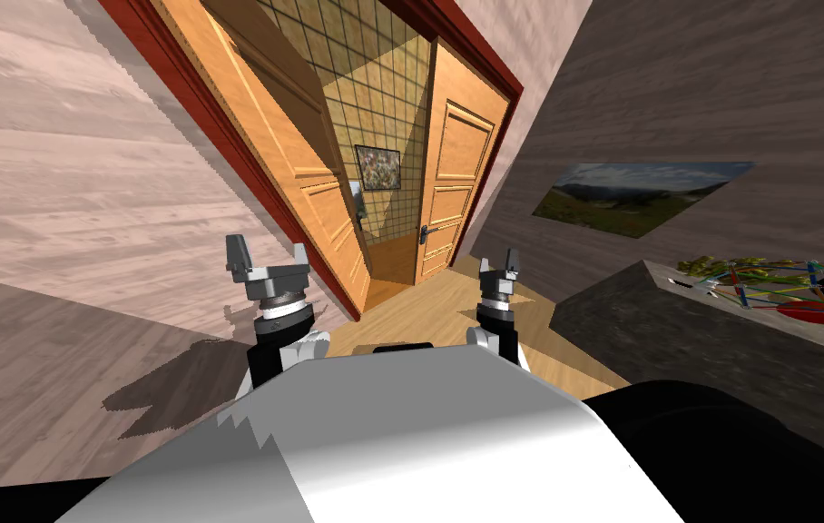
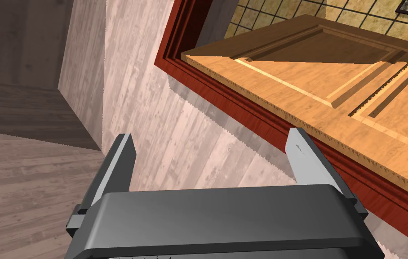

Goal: Push the door open

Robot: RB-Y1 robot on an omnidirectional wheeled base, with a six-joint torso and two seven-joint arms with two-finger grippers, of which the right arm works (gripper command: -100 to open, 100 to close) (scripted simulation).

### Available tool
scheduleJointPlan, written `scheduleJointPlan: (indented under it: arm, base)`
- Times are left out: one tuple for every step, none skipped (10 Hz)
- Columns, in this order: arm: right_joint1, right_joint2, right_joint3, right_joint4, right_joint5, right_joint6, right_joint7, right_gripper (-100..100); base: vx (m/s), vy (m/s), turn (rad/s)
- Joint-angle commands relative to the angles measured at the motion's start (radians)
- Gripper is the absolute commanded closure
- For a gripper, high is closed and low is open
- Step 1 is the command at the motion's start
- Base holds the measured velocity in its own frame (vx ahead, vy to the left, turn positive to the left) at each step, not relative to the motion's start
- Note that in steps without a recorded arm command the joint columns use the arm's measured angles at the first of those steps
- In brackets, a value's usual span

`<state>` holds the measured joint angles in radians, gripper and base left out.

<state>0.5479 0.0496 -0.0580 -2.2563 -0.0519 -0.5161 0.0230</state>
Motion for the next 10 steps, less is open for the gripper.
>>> scheduleJointPlan:
  arm:
    - [-0.016, -0.022, 0.009, 0.034, -0.008, -0.001, -0.01, -100]
    - [-0.022, -0.03, 0.012, 0.046, -0.011, -0.001, -0.014, -100]
    - [-0.036, -0.047, 0.019, 0.073, -0.018, -0.002, -0.022, -100]
    - [-0.044, -0.058, 0.023, 0.091, -0.023, -0.003, -0.027, -100]
    - [-0.053, -0.069, 0.028, 0.108, -0.027, -0.003, -0.032, -100]
    - [-0.061, -0.08, 0.033, 0.126, -0.031, -0.004, -0.037, -100]
    - [-0.072, -0.093, 0.038, 0.148, -0.037, -0.004, -0.044, -100]
    - [-0.083, -0.106, 0.044, 0.17, -0.042, -0.005, -0.05, -100]
    - [-0.093, -0.119, 0.05, 0.192, -0.048, -0.006, -0.057, -100]
    - [-0.105, -0.134, 0.056, 0.216, -0.054, -0.006, -0.064, -100]
  base:
    - [0.061, 0.013, 0.061]
    - [0.087, -0.049, 0.097]
    - [0.081, -0.073, 0.105]
    - [0.081, -0.064, 0.085]
    - [0.079, -0.059, 0.065]
    - [0.072, -0.068, 0.055]
    - [0.08, -0.05, 0.073]
    - [0.082, -0.052, 0.091]
    - [0.084, -0.047, 0.083]
    - [0.073, -0.052, 0.09]
